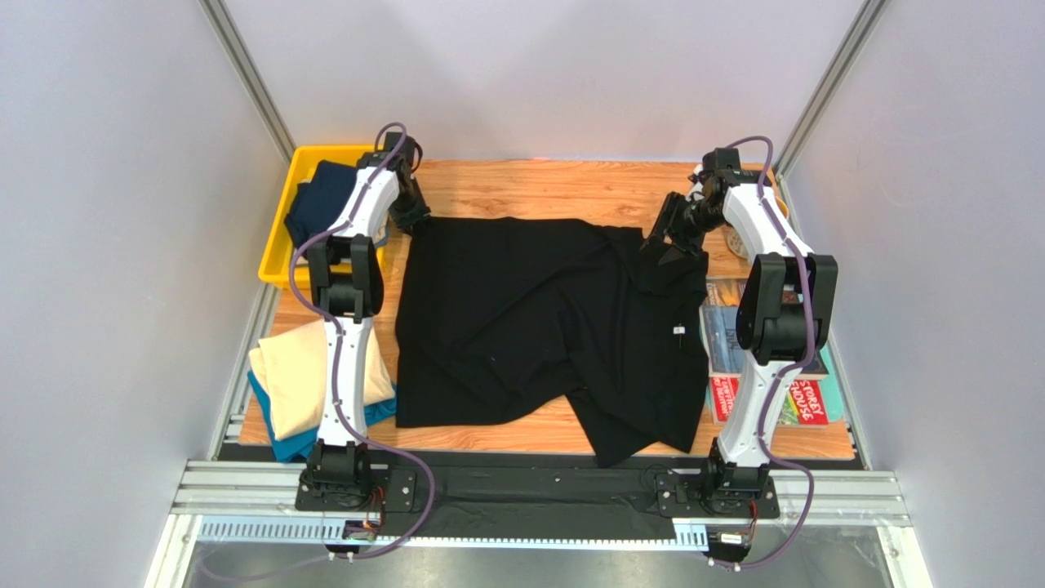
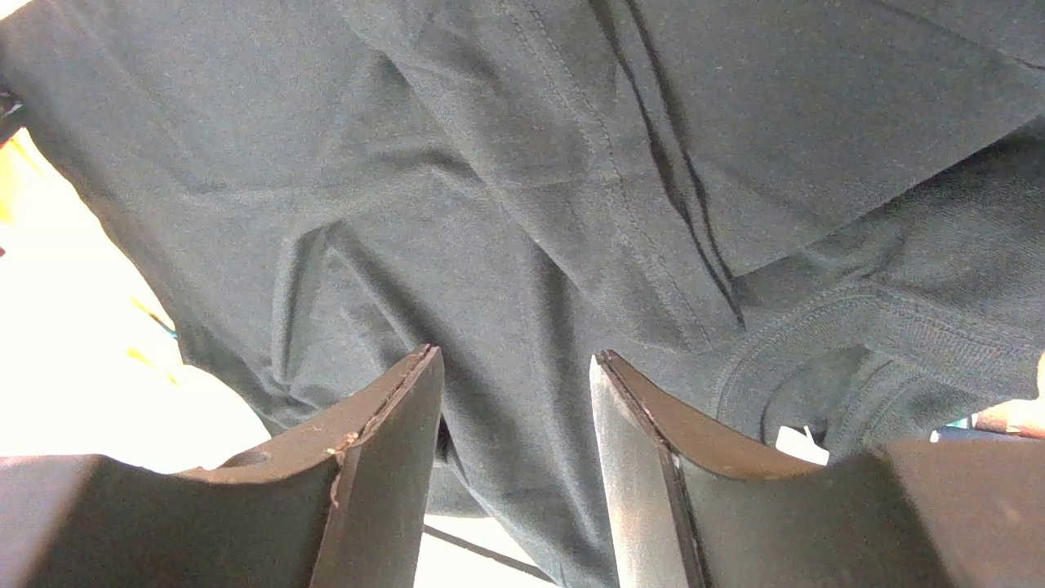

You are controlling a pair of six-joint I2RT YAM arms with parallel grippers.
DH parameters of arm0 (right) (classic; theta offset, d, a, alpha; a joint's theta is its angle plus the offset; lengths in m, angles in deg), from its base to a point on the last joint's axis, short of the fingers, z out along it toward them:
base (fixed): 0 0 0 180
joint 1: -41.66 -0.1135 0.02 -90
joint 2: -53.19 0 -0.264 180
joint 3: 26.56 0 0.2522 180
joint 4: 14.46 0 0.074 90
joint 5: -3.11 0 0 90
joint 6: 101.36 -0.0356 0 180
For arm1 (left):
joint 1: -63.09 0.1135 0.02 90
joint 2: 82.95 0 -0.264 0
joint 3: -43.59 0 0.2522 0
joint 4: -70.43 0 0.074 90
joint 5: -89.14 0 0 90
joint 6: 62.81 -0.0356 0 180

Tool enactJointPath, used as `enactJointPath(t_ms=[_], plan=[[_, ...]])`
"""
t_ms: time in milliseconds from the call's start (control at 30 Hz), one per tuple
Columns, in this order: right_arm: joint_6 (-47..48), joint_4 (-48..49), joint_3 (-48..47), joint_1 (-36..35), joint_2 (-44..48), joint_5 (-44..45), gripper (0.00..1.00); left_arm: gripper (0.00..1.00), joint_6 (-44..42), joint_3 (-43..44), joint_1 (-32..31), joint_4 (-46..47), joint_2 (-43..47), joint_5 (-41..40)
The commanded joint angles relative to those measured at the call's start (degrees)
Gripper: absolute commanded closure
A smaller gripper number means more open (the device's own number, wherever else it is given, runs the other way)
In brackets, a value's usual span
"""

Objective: Fold and stack the t-shirts
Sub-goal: Fold the tshirt

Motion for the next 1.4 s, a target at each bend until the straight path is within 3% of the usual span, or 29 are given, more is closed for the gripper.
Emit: enactJointPath(t_ms=[0, 233, 533, 900, 967, 1067, 1367], plan=[[0.3, 2.0, -0.7, 0.9, 1.9, -1.8, 0.46, 0.59, 0.2, -0.3, -1.3, -0.6, -0.9, -0.9], [0.7, 2.3, -1.7, 2.8, -0.4, 0.1, 0.45, 0.63, 1.1, 0.3, -1.6, -0.5, -1.4, -0.7], [-1.1, 2.4, -8.5, 2.6, -10.2, -0.6, 0.42, 0.63, 2.2, 1.8, -2.3, -0.6, -1.4, -1.2], [-1.1, 2.7, -6.5, 2.2, -12.3, -0.5, 0.42, 0.62, 0.9, 2.0, -2.3, -0.5, -0.5, -2.7], [-1.2, 2.8, -6.5, 2.0, -12.4, -1.0, 0.44, 0.62, 0.8, 2.0, -2.3, -0.5, -0.4, -2.4], [-1.4, 3.3, -6.2, 1.6, -12.2, -2.5, 0.54, 0.62, 0.7, 1.8, -2.3, -0.5, -0.3, -2.4], [-1.5, 3.9, -3.3, 1.0, -11.7, -4.8, 0.65, 0.62, 0.0, 1.1, -2.3, -0.5, 0.0, -2.4]])
